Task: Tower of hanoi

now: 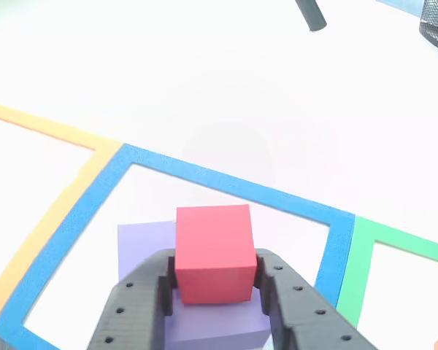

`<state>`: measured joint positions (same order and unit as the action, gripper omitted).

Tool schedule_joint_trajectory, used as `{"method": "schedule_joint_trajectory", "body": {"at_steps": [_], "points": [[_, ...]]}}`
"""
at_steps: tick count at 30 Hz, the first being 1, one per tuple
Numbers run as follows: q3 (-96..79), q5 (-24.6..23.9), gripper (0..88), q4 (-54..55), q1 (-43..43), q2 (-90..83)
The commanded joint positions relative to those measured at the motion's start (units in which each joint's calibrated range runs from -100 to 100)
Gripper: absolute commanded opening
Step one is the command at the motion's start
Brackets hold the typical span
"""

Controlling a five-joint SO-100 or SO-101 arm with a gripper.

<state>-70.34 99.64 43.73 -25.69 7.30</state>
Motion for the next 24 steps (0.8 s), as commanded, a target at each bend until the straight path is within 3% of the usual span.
{"method": "schedule_joint_trajectory", "body": {"at_steps": [1, 11, 18, 24], "points": [[-0.84, 0.36, 10.2, 2.18, -0.39, -0.24], [-1.66, 0.36, 23.2, 3.64, 0.09, 0.33], [-1.2, 0.36, 22.3, 3.47, 0.76, -3.63], [-1.66, 0.36, 15.4, -11.99, 2.68, -19.29]]}}
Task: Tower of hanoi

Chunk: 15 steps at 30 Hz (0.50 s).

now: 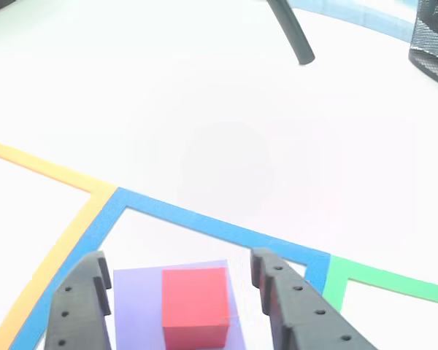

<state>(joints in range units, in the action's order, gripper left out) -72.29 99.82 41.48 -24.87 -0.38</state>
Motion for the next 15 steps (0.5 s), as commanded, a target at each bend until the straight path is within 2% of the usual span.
{"method": "schedule_joint_trajectory", "body": {"at_steps": [1, 4, 7, 15], "points": [[0.47, 0.18, 13.5, -14.67, 2.24, -15.65], [0.74, 0.18, 7.2, -27.39, 3.58, -26.71], [3.38, 0.18, 3.5, -45.28, 5.79, -38.09], [16.29, 0.18, 1.3, -87.06, 14.9, -57.8]]}}
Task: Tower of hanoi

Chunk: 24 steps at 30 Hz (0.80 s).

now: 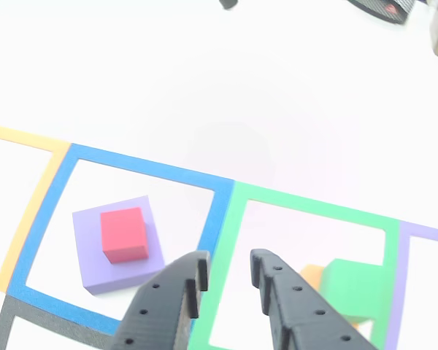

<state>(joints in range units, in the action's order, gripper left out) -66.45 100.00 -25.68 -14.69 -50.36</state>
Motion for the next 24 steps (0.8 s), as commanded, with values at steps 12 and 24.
{"method": "schedule_joint_trajectory", "body": {"at_steps": [12, 24], "points": [[48.45, 0.0, 1.3, -56.03, 19.38, -6.36], [77.45, 0.0, 1.3, -74.16, 24.56, 1.71]]}}
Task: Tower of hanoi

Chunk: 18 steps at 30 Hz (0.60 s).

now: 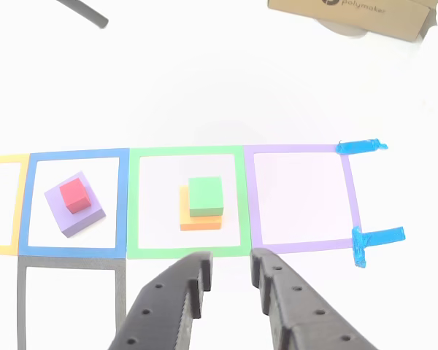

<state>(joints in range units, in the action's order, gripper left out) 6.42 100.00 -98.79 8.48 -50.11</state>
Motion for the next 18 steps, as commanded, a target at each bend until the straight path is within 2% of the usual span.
{"method": "schedule_joint_trajectory", "body": {"at_steps": [1, 10, 15, 18], "points": [[4.67, 0.0, 1.3, -1.05, 1.58, 1.46], [-4.06, 0.0, 3.9, 0.25, 6.38, -1.61], [-17.06, 0.0, 5.5, 7.29, 9.83, -5.24], [-27.24, 0.0, 16.3, 14.82, 11.36, -8.55]]}}
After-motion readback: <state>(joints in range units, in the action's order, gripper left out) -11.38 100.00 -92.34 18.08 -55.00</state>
